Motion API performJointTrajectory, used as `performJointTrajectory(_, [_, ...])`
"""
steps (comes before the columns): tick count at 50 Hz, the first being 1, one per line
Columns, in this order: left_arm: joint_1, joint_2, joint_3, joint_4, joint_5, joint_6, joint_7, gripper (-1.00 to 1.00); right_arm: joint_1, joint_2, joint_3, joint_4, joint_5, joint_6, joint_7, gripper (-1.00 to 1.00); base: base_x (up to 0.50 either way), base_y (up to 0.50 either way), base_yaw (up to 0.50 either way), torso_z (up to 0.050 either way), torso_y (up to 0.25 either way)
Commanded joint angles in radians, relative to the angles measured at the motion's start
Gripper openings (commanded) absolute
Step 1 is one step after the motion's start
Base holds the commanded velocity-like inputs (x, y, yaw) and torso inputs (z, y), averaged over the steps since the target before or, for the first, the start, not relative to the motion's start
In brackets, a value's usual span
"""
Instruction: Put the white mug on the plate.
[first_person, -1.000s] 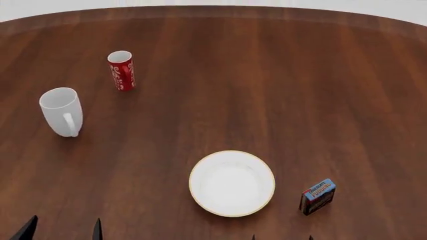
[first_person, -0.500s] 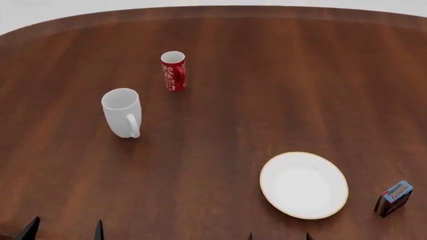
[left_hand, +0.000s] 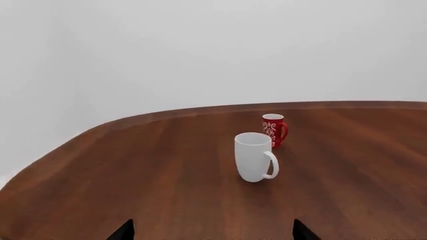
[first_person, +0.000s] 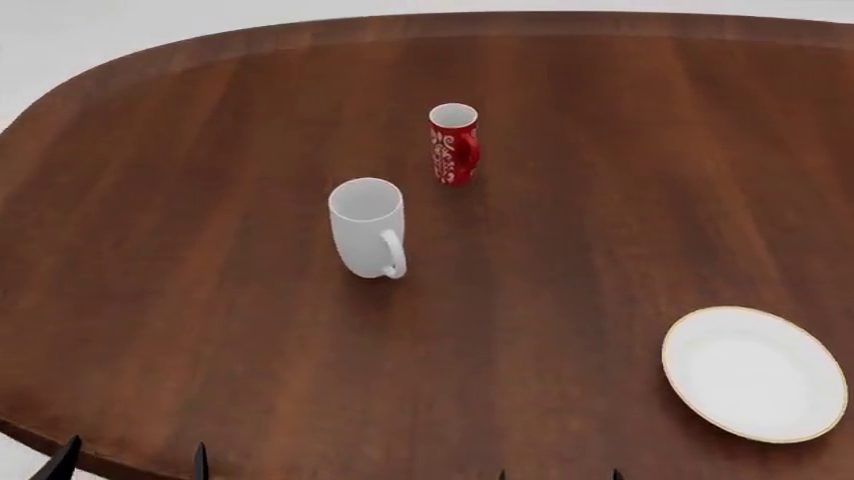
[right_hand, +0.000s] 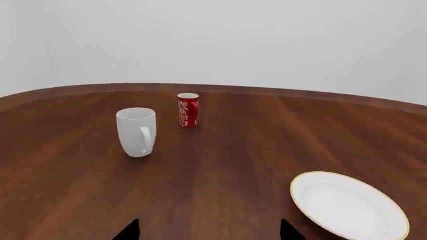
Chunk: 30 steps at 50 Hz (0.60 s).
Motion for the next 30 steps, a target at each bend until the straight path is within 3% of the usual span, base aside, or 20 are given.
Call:
performJointTrajectory(1, [0.001, -0.007, 0.01, 0.001, -0.005, 0.0, -0.008, 1.0, 0.002, 0.008, -0.007, 0.005, 0.002, 0.0, 0.01, 1.0, 0.0, 0.5, 0.0, 0.045, 0.1])
performJointTrajectory(5, [-0.001, -0.003, 0.001, -0.001, -0.031, -0.007, -0.011, 1.0, 0.014, 0.016, -0.03, 0.001, -0.026, 0.052, 0.017, 1.0, 0.0, 0.24, 0.0, 0.011, 0.022])
performJointTrajectory(9, [-0.001, -0.005, 0.007, -0.004, -0.032, -0.003, -0.01, 1.0, 0.002, 0.026, -0.041, 0.002, -0.054, -0.032, 0.025, 1.0, 0.0, -0.01, 0.0, 0.0, 0.0])
performJointTrajectory(30, [0.012, -0.023, 0.023, 0.014, -0.052, 0.012, -0.01, 1.0, 0.028, 0.035, -0.072, -0.032, -0.059, 0.046, 0.03, 1.0, 0.5, 0.0, 0.0, 0.0, 0.0])
